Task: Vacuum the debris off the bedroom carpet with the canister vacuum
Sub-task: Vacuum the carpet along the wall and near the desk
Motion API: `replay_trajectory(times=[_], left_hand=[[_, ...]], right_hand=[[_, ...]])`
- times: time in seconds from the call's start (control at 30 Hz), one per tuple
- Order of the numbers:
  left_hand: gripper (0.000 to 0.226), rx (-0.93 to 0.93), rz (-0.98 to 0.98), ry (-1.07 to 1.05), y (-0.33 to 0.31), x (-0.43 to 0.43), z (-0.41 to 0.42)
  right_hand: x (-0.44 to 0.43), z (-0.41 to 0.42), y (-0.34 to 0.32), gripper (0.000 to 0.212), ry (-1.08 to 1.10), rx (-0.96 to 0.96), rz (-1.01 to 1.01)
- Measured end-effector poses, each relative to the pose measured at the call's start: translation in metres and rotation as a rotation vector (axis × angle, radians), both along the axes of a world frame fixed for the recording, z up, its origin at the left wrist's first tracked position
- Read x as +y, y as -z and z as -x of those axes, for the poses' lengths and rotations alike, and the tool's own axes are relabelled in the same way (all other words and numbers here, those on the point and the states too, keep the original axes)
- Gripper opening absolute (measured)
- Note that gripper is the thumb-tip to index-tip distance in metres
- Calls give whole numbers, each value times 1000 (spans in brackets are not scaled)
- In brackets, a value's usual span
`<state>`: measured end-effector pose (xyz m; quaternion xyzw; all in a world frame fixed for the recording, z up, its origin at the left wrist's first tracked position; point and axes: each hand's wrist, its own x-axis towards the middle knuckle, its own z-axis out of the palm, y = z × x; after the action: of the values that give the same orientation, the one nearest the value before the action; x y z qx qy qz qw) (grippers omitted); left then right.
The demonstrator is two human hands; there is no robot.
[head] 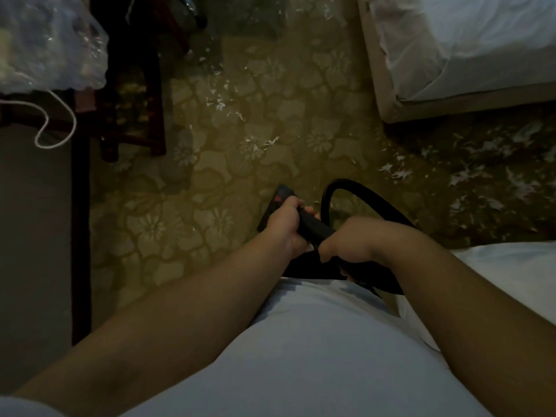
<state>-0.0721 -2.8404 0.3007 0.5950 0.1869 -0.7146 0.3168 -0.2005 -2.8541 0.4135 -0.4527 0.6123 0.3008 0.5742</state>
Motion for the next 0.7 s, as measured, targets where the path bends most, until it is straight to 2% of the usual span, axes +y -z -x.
replay_trajectory(times=[0.13, 0.3, 0.57, 0.7], left_hand=[[7, -48, 4, -137, -2, 27, -40], [8, -135, -5, -284, 5, 78, -114], [14, -219, -78, -379, 25, 180, -263], [6, -216, -73, -397, 30, 215, -310]], right_hand=[[18, -44, 9, 33, -83, 3, 12], [53, -119, 21, 30, -166, -29, 25], [146, -262, 54, 30, -222, -107, 38], [179, -308, 65, 34, -242, -148, 35]])
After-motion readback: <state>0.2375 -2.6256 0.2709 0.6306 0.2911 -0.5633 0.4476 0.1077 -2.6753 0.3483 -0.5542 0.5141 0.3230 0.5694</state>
